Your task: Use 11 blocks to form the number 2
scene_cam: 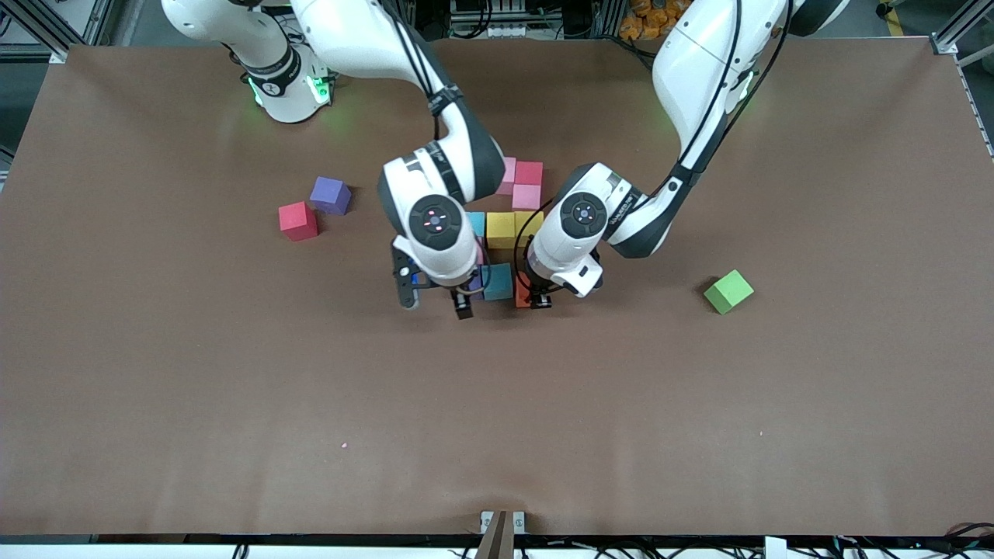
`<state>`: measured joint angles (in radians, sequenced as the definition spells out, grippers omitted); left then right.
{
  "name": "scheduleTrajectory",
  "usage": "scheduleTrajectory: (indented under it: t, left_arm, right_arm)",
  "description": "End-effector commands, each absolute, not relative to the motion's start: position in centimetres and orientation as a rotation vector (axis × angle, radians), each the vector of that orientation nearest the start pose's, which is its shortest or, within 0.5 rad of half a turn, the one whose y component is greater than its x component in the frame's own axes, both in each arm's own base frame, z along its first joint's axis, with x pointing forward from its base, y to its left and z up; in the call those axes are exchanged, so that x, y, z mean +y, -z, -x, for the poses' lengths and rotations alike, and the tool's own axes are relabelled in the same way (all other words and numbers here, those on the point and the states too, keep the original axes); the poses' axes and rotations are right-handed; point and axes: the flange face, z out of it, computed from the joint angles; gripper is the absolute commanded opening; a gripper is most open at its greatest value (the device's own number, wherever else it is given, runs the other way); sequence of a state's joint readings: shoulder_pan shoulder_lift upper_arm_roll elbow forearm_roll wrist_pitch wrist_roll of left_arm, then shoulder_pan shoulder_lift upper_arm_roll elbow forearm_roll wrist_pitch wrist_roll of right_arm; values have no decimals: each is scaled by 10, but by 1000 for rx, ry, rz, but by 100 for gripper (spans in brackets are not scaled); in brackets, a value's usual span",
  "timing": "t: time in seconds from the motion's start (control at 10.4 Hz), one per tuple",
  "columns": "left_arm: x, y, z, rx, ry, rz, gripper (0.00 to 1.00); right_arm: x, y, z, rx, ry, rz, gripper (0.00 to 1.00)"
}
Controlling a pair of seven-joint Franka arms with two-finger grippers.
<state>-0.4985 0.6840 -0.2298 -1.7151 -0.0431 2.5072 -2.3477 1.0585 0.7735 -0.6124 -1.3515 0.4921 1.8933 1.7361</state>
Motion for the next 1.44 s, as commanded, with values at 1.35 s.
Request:
scheduleTrajectory:
  t: [1.35]
  left_arm:
    - [-447,-198,-510,2221,242,-2068,49]
  right_arm:
    - [113,-365,-678,1239,-203,2858,100]
